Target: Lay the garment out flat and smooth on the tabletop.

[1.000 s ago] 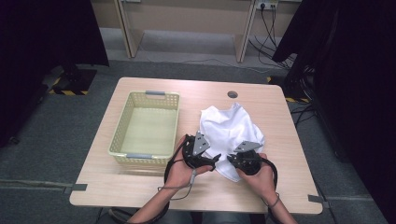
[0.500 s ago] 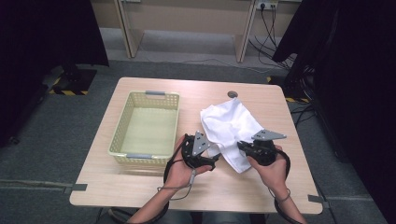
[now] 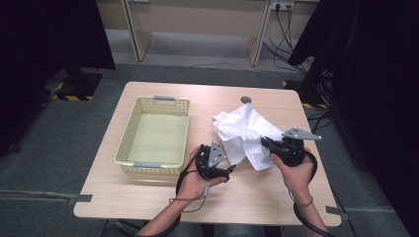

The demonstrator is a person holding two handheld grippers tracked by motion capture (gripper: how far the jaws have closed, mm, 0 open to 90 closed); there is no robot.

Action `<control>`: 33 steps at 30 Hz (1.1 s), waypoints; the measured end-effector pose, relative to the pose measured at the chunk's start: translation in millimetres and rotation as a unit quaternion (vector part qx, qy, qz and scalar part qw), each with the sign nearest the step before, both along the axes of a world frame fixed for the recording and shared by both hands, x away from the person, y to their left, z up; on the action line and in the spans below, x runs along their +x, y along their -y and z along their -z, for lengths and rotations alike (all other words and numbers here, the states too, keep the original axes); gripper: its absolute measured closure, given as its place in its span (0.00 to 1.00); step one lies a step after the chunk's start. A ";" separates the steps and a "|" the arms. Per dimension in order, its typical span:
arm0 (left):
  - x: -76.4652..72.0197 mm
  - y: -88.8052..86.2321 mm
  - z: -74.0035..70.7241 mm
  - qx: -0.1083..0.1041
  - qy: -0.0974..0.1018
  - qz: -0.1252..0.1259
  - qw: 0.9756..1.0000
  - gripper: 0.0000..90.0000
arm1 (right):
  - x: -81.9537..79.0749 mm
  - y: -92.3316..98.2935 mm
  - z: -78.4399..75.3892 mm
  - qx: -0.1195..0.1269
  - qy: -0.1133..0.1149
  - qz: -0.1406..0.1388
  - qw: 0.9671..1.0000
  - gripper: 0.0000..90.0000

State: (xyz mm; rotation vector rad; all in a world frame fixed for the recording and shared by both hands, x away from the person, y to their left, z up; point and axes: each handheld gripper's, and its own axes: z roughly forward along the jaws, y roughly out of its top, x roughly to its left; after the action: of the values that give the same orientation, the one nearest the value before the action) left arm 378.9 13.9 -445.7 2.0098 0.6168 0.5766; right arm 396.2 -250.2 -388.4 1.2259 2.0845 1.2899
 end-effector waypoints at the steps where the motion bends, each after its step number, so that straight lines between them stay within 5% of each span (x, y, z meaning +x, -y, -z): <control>1: -0.1 0.8 0.5 0.002 0.000 0.002 1.000 0.19 | 0.9 0.9 -1.0 0.006 0.000 0.005 1.000 0.96; 11: 3.5 7.8 7.1 0.016 -0.008 0.004 1.000 0.22 | 11.3 15.0 -10.9 0.065 0.003 0.043 0.997 0.96; 26: 28.3 24.3 13.2 0.039 -0.020 -0.020 0.999 0.29 | 15.9 21.8 -8.0 0.088 -0.010 0.062 0.994 0.96; 33: 28.4 27.2 14.4 0.036 -0.019 -0.015 0.999 0.33 | 16.4 22.4 0.0 0.077 -0.025 0.062 0.995 0.95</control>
State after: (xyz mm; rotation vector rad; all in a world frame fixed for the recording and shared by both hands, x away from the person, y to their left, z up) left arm 407.3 -13.3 -460.1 2.0863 0.6585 0.5888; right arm 412.6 -272.6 -388.4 1.4425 1.9385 1.3985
